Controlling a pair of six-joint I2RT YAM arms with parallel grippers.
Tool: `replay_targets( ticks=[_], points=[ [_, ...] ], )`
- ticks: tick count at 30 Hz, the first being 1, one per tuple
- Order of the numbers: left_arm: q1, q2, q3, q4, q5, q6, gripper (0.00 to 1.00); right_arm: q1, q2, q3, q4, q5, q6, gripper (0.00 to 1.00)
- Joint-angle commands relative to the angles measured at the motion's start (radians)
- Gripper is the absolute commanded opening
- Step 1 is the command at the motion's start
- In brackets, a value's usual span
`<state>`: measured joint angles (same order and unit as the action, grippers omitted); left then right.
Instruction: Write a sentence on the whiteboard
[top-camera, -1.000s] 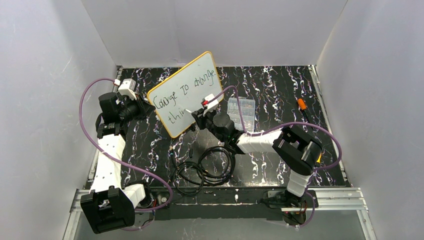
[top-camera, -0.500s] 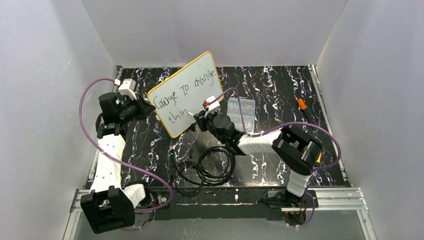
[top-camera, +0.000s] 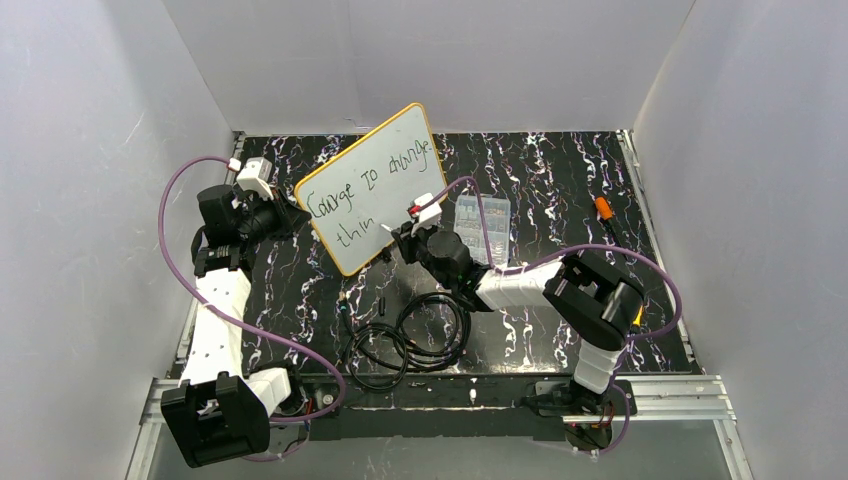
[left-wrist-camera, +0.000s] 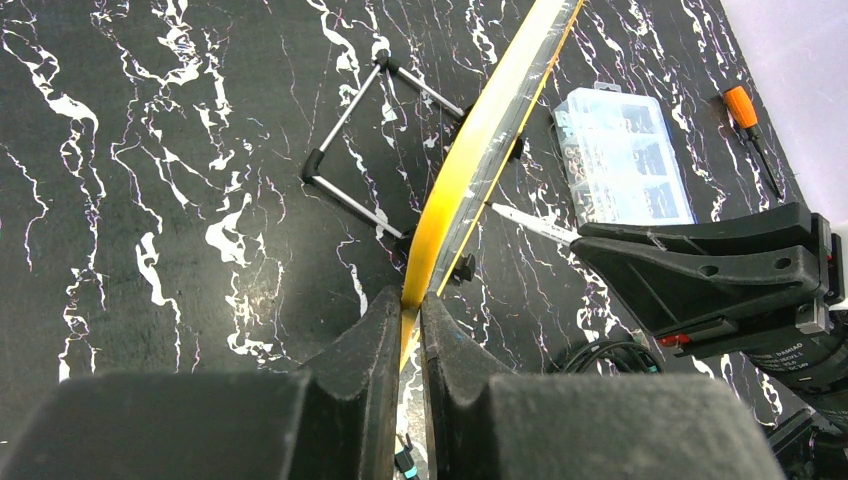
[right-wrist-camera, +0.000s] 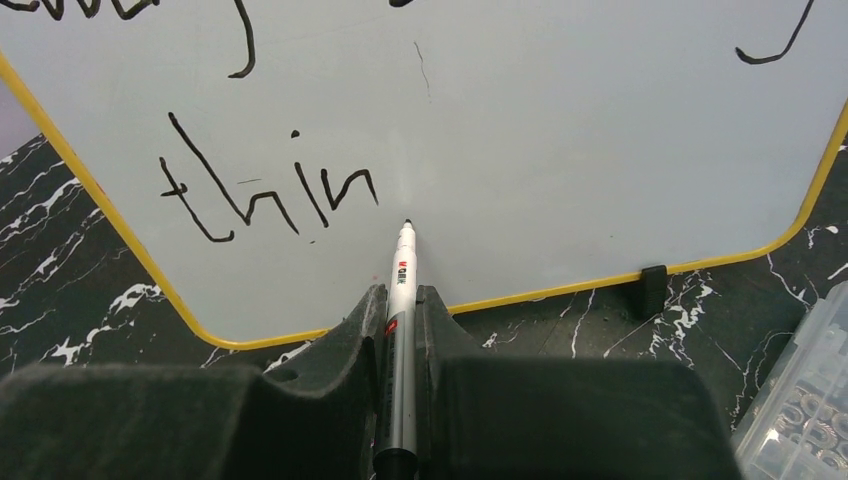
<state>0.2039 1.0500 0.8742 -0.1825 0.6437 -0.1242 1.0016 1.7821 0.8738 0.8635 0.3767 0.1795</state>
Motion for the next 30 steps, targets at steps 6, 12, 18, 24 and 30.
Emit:
replay_targets(
  ticks=[6,12,18,24,30],
  points=[
    [-0.004,-0.01,0.009,-0.012,0.032,-0.006,0.0,-0.021,-0.024,0.062,0.063,0.044,-0.043,0.01],
    [-0.005,-0.007,0.011,-0.012,0.035,-0.008,0.0,-0.024,-0.012,0.084,0.075,0.037,-0.05,0.01],
    [-0.005,-0.006,0.011,-0.013,0.034,-0.008,0.0,-0.024,-0.006,0.091,0.089,0.0,-0.049,0.01],
    [-0.004,-0.007,0.011,-0.011,0.036,-0.008,0.0,-0.022,-0.022,0.065,0.089,-0.03,-0.042,0.01],
    [-0.005,-0.007,0.009,-0.011,0.035,-0.009,0.0,-0.009,-0.009,0.033,0.058,-0.047,-0.028,0.01]
  ],
)
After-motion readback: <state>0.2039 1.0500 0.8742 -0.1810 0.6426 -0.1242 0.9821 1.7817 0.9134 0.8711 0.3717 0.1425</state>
